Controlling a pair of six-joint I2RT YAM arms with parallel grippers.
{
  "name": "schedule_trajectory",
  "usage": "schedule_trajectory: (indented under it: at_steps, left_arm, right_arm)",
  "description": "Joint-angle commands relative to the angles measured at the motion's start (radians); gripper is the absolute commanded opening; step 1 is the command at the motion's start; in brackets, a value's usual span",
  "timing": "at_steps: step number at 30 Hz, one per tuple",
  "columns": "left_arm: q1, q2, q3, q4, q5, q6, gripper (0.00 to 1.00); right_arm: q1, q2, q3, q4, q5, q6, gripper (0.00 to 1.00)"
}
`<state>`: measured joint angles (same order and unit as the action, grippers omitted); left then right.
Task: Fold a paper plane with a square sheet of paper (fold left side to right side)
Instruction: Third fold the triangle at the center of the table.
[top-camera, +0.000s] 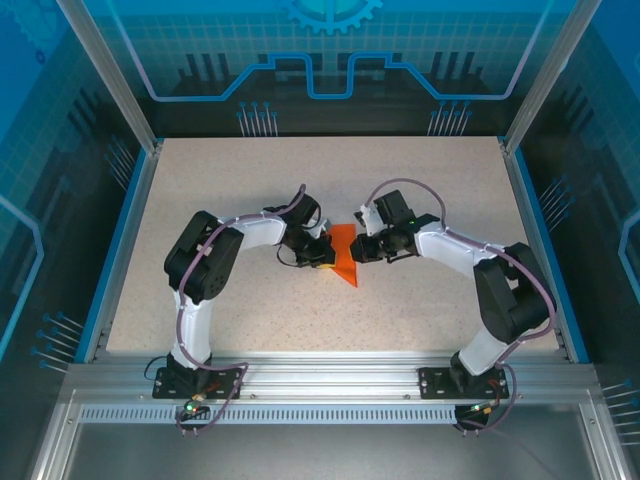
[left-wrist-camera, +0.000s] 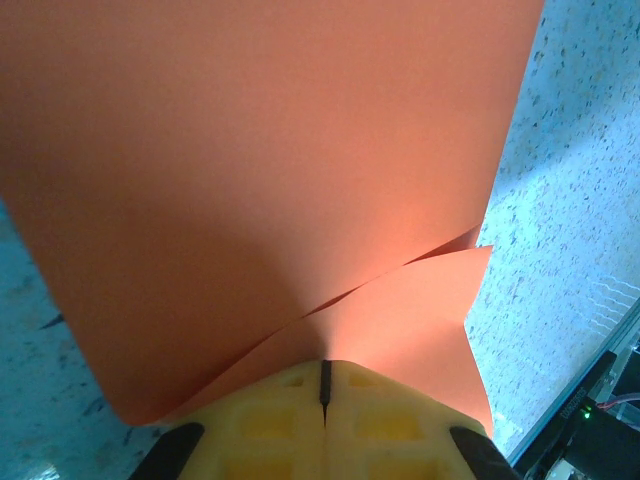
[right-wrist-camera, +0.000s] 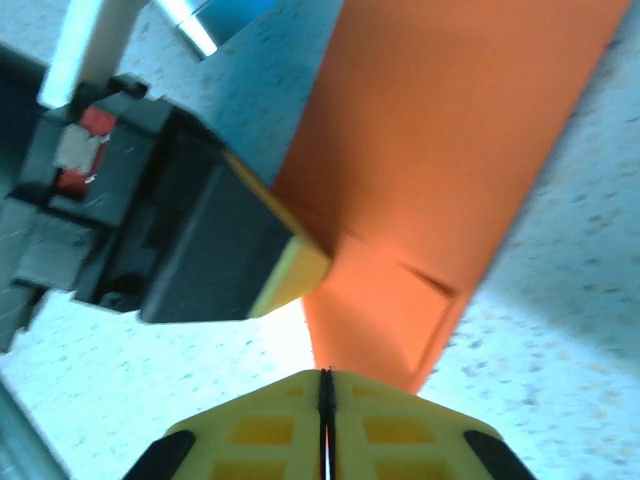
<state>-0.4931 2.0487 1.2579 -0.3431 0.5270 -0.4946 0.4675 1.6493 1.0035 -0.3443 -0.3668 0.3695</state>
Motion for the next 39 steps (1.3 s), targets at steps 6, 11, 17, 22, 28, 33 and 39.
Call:
schedule_trajectory:
  at_steps: [6, 11, 17, 22, 28, 33, 39]
  left_arm:
    - [-0.005, 0.013, -0.035, -0.067, -0.098, 0.021, 0.0]
    - [-0.005, 0.013, -0.031, -0.069, -0.096, 0.023, 0.0]
    - [-0.004, 0.015, -0.028, -0.073, -0.098, 0.025, 0.0]
    - [-0.005, 0.018, -0.023, -0.076, -0.097, 0.028, 0.0]
    - [-0.004, 0.019, -0.024, -0.078, -0.099, 0.029, 0.0]
    - [-0.004, 0.019, -0.023, -0.079, -0.101, 0.031, 0.0]
    - [-0.004, 0.021, -0.023, -0.083, -0.107, 0.033, 0.0]
  right_arm:
    - [0.105, 0.141, 0.053, -0.039, -0.092, 0.187, 0.0]
    - [0.111, 0.181, 0.089, -0.051, -0.045, 0.213, 0.0]
    - [0.112, 0.197, 0.093, -0.075, 0.001, 0.224, 0.0]
    - [0.111, 0.214, 0.099, -0.104, 0.031, 0.223, 0.0]
    - [0.109, 0.219, 0.098, -0.11, 0.055, 0.233, 0.0]
    - [0.103, 0.221, 0.093, -0.123, 0.069, 0.243, 0.0]
    - [0.099, 0.224, 0.089, -0.158, 0.091, 0.243, 0.0]
